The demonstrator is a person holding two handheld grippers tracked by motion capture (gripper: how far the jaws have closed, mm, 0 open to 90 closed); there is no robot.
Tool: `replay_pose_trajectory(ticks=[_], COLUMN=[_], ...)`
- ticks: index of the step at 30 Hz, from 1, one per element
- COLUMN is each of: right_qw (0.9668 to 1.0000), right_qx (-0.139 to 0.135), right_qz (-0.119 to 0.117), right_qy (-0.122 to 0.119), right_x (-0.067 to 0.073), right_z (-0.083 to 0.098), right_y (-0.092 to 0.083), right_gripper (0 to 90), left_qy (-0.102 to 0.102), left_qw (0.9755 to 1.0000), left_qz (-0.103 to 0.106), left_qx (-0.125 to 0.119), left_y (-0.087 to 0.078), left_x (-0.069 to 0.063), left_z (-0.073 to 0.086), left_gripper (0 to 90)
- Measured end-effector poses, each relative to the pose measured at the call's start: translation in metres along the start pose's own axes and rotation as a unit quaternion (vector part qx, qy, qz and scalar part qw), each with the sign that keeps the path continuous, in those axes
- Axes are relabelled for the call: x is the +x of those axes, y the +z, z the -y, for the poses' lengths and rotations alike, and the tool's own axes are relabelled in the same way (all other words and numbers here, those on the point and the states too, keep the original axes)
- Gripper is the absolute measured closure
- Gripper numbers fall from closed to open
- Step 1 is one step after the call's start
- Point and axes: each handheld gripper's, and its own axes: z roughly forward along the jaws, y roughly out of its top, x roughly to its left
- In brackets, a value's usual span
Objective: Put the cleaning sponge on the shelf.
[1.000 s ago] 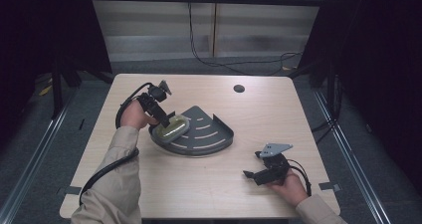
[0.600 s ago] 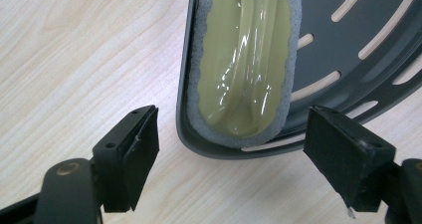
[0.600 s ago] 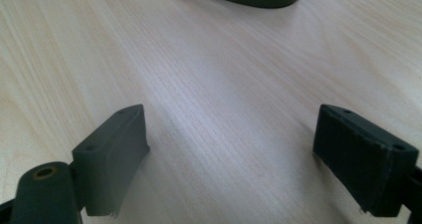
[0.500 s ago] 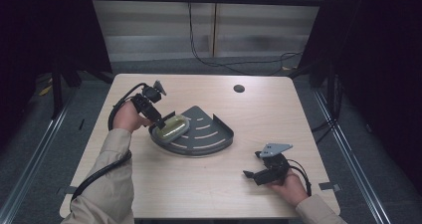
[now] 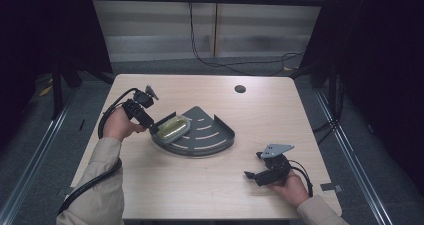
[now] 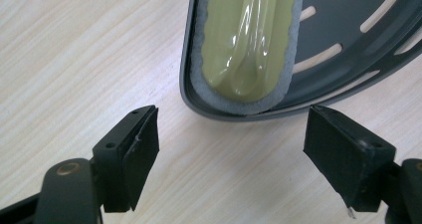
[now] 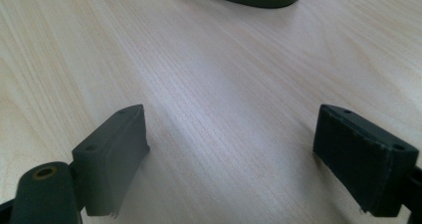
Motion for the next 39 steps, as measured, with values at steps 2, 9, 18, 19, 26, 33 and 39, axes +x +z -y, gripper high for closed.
replay_pose_trajectory(ticks=[2,9,18,19,26,33,39], right_qw=[1.0000,1.0000,1.0000,1.0000,1.0000,1.0000,1.0000], right_qx=[0.000,0.001,0.002,0.002,0.002,0.002,0.002], right_qz=[0.000,0.000,-0.001,-0.001,-0.001,-0.001,0.000], right_qy=[0.001,0.002,0.001,0.001,0.001,0.001,0.000], right_x=[0.000,0.000,0.000,0.000,0.000,0.000,0.000], right_z=[0.000,0.000,0.000,0.000,0.000,0.000,0.000], right_y=[0.000,0.000,0.000,0.000,0.000,0.000,0.000], right_gripper=[13.2,13.2,13.2,13.2,13.2,13.2,13.2], left_qy=[0.000,-0.002,-0.001,-0.001,-0.004,-0.008,-0.018], left_qw=[1.0000,1.0000,1.0000,1.0000,0.9999,0.9999,0.9996], left_qz=[-0.001,0.002,0.001,-0.002,-0.008,0.001,0.003], left_qx=[0.000,0.000,0.002,-0.002,-0.009,-0.014,-0.022], left_y=[0.000,0.003,0.008,0.009,0.012,0.017,0.024], left_x=[0.000,0.000,-0.001,-0.002,-0.003,-0.006,-0.007], left_z=[0.004,0.023,0.041,0.045,0.056,0.066,0.074], left_gripper=[21.4,21.1,21.1,21.1,21.2,21.3,21.3])
